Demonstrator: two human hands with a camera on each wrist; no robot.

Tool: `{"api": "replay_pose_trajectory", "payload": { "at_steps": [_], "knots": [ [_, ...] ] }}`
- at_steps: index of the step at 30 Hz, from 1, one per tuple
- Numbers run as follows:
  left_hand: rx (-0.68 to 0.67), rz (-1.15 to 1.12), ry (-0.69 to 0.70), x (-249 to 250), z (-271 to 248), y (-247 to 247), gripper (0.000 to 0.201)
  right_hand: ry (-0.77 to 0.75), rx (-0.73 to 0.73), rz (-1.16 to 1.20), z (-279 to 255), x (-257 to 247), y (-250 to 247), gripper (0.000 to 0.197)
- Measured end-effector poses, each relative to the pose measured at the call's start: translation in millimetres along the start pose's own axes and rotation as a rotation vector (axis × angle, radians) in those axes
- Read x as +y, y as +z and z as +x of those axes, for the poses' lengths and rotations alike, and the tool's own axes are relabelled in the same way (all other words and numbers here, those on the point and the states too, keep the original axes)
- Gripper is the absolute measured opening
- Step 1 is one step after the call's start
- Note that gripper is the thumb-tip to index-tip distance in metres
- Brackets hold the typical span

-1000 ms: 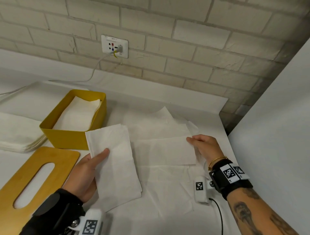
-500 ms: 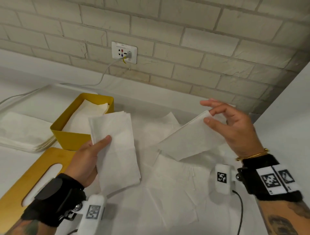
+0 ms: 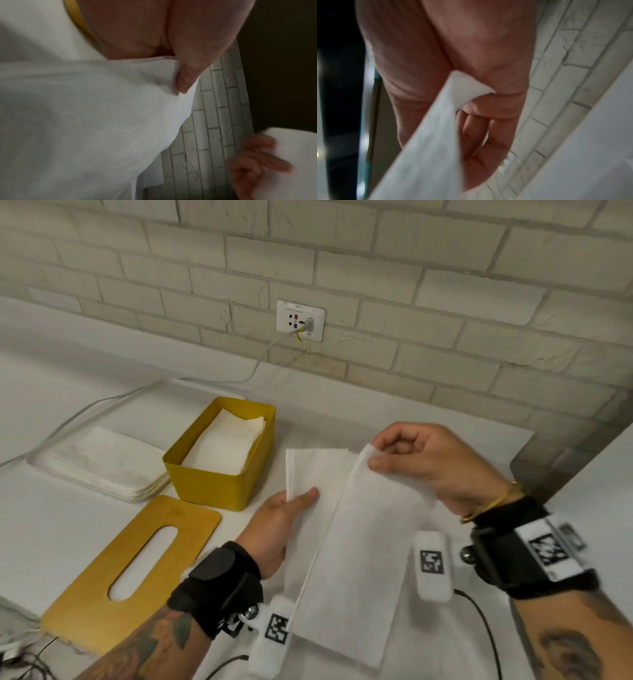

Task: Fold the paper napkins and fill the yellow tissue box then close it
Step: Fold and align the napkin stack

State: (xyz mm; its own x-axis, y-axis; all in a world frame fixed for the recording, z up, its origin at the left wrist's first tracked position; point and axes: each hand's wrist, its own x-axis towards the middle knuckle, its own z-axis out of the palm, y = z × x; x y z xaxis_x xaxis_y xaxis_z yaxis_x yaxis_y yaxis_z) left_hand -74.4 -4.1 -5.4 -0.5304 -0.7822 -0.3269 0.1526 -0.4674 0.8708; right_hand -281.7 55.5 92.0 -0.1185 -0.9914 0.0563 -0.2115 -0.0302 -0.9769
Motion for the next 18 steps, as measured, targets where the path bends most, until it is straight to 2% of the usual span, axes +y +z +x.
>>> {"api": "replay_pose_trajectory", "payload": {
  "at_steps": [5,10,15,18],
  "knots": [
    [-0.062,-0.071,-0.067,-21,-12,0,0.037,0.183,0.106,-0.187,11,54,4,0.012],
    [-0.15,0.091,-0.04,-37,-14,-9,0.04,0.266,0.136,-0.181,5,76,6,0.02],
    [-0.101,0.266,0.041,-36,-13,-10,0.02,0.309,0.073,-0.134,1,77,2,0.04],
    [-0.123,0.342,0.077,-32,-13,-8,0.02,0.27,0.012,-0.163,1,72,1,0.026]
  ]
}}
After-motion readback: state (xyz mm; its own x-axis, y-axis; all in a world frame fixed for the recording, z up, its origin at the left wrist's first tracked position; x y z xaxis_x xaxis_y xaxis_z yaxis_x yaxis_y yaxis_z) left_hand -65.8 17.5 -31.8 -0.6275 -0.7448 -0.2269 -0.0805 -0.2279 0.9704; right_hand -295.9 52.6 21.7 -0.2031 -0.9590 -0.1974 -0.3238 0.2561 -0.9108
